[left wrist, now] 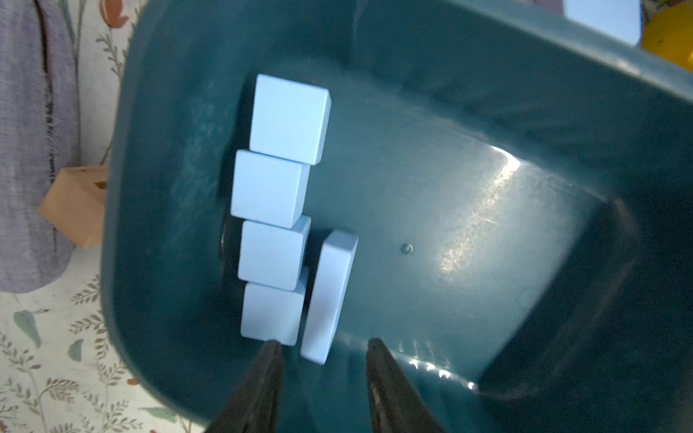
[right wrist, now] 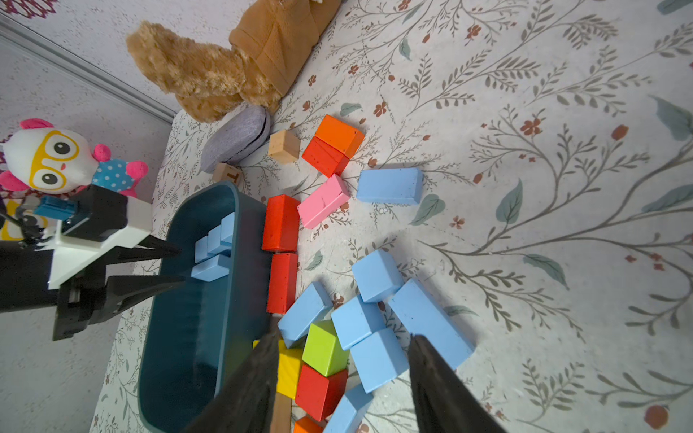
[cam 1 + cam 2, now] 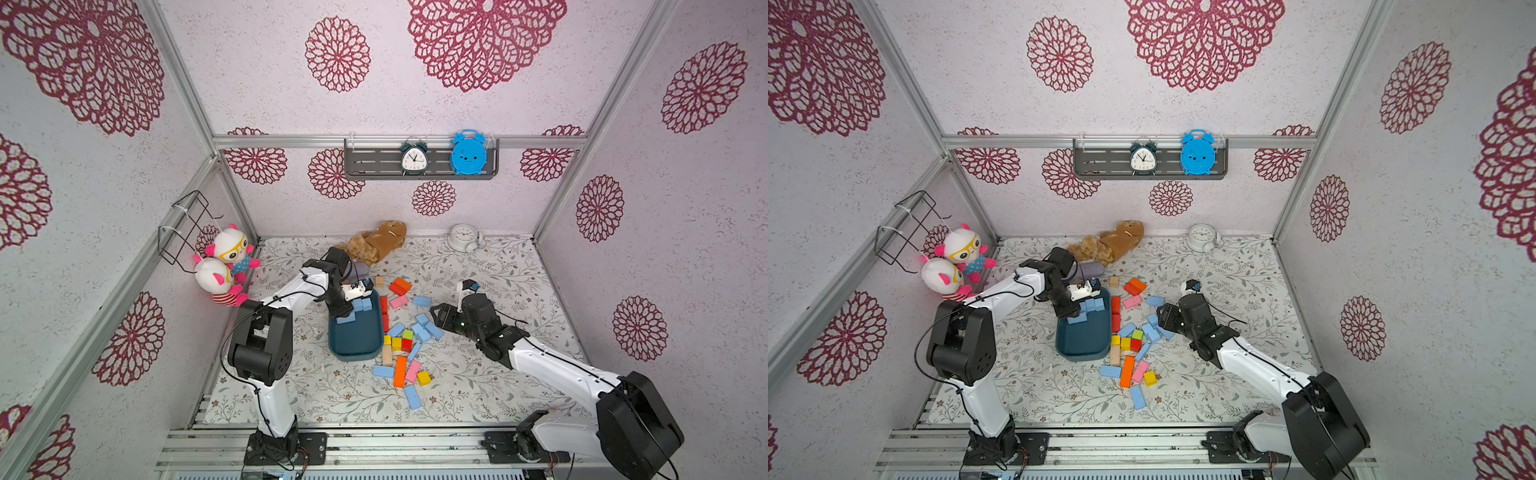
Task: Pick out the blue building blocks
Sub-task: Place the building block in the storage box.
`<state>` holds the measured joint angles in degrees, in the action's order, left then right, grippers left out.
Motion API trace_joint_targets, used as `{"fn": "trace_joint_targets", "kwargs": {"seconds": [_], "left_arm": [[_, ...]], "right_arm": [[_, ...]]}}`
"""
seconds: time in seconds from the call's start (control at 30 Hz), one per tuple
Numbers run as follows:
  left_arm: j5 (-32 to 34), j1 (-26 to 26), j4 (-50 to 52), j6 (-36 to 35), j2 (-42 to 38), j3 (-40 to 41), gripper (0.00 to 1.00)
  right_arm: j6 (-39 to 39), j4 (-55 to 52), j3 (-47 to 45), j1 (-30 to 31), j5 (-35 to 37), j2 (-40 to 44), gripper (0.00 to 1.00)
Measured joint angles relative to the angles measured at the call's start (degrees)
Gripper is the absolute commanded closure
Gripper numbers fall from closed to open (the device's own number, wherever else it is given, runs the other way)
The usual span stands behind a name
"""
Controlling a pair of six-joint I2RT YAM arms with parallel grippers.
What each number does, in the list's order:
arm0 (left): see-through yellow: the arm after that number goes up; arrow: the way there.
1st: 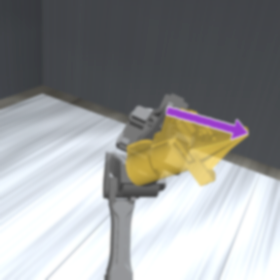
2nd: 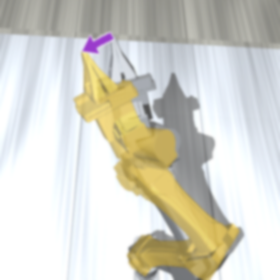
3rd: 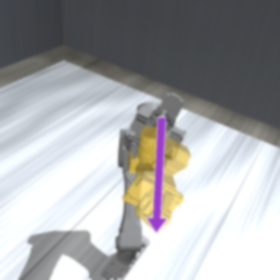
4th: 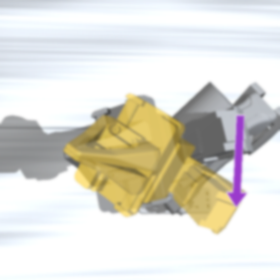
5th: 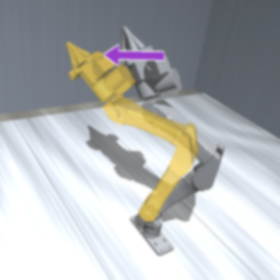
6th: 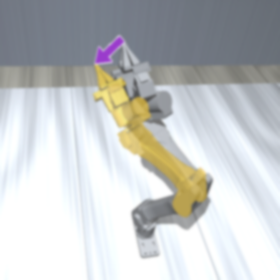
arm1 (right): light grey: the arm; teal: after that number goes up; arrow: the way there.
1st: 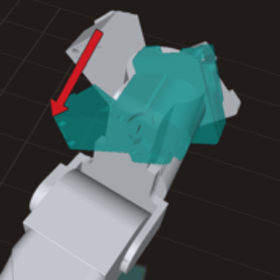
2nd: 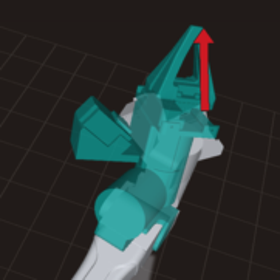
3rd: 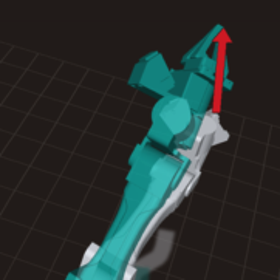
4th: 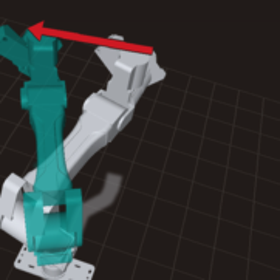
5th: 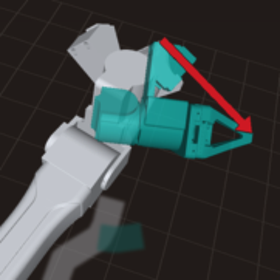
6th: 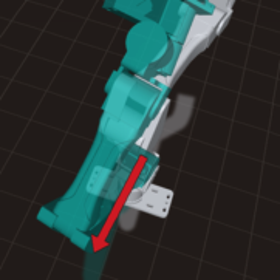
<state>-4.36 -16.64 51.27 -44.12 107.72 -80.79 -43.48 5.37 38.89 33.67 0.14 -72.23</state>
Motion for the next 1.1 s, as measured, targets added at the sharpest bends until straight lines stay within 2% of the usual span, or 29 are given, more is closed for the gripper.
{"fn": "trace_joint_targets", "kwargs": {"seconds": [0.17,0.3,0.43,0.57,0.77,0.87,1.1], "left_arm": [[-0.1,-0.2,-0.5,1.1,0.8,0.0,0.45],[-2.4,0.6,-0.3,6.3,0.7,-1.4,0.36],[-7.6,3.5,-1.0,16.3,-0.9,-2.9,0.32],[-13.0,9.0,-3.6,29.6,-5.6,-1.7,0.27],[-17.7,18.4,-13.8,49.4,-15.4,9.5,0.25],[-19.2,21.9,-19.3,58.6,-17.5,16.1,0.26],[-25.6,23.6,-31.5,74.7,-17.8,28.9,0.25]], "right_arm": [[0.0,-0.1,1.4,0.1,-0.5,-0.4,0.42],[0.4,-0.3,3.7,1.2,-0.9,-1.1,0.42],[1.6,-2.3,9.5,4.0,-0.9,-5.0,0.42],[3.7,-4.9,18.8,8.5,-0.7,-12.7,0.42],[5.7,-9.7,35.8,15.1,0.5,-28.1,0.41],[6.2,-13.7,45.1,17.5,2.4,-36.4,0.4],[6.7,-25.5,64.2,20.2,6.1,-52.3,0.34]]}}
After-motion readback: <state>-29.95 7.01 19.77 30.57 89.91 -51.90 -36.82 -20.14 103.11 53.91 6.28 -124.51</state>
